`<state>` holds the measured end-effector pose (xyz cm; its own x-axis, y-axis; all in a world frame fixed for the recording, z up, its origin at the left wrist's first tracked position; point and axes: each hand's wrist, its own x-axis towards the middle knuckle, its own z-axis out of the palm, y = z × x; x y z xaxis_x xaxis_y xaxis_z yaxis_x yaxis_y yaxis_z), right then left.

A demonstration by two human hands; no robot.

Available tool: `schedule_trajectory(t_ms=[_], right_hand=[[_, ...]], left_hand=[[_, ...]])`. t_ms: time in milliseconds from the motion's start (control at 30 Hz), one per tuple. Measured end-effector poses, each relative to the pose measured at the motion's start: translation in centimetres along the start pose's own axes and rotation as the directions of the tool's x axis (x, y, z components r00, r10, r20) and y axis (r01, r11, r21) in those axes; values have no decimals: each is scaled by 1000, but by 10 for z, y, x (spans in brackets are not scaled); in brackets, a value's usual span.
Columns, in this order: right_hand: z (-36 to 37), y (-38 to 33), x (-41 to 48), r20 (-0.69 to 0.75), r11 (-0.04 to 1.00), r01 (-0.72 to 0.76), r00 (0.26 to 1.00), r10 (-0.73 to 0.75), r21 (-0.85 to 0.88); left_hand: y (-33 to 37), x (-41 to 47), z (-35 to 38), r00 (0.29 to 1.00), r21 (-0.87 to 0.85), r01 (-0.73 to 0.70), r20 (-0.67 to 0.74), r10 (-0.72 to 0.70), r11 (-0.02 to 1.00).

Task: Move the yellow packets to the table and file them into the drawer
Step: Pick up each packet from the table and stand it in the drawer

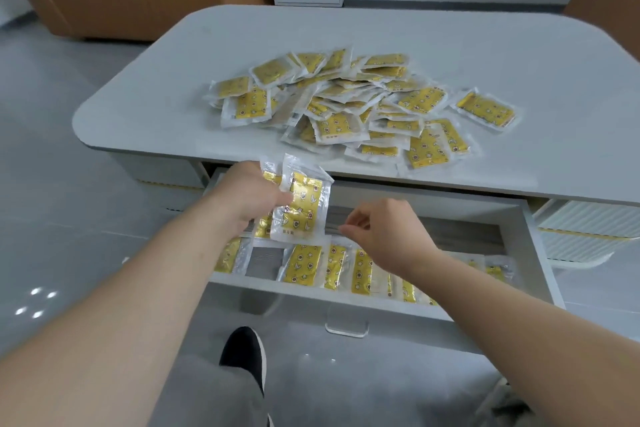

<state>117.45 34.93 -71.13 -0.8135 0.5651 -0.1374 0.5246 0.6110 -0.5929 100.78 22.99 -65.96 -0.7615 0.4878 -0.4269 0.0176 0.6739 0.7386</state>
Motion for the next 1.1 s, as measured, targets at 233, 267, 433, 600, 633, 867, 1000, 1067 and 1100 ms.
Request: schedule_trajectory(t_ms=[233, 267, 433, 600, 633, 867, 1000, 1067, 1100], right_hand=[[39, -13, 29, 455, 663, -481, 860, 230, 574], [44, -15, 32, 459, 643, -489, 858, 232, 590], [70, -21, 46, 383, 754, -506, 851, 359, 419], [97, -30, 57, 418, 813, -533, 810, 411, 232], [100, -32, 59, 410, 838, -515, 814, 412, 179], [107, -33, 65, 475, 904, -426, 792, 382, -17], [105, -31, 60, 462, 932, -272, 813, 356, -240], [103, -33, 61, 387, 938, -279, 857, 340, -206], [103, -35, 63, 366, 940, -322, 866, 340, -110]], left_hand=[[-26, 19, -7, 988, -53, 99, 121, -92, 994], [-30, 22, -6, 988, -39, 106, 118, -100, 994], [-47, 38, -12, 990, 94, 138, 31, -141, 986], [-57, 58, -29, 986, 279, 87, -163, -42, 956], [-58, 59, -30, 985, 260, 94, -162, -53, 961], [-75, 67, -25, 975, 138, 222, -34, -220, 965], [-87, 74, -19, 956, 133, 287, 17, -292, 949], [-92, 81, -19, 942, 112, 327, 39, -333, 938], [-95, 85, -18, 938, 101, 337, 51, -343, 936]])
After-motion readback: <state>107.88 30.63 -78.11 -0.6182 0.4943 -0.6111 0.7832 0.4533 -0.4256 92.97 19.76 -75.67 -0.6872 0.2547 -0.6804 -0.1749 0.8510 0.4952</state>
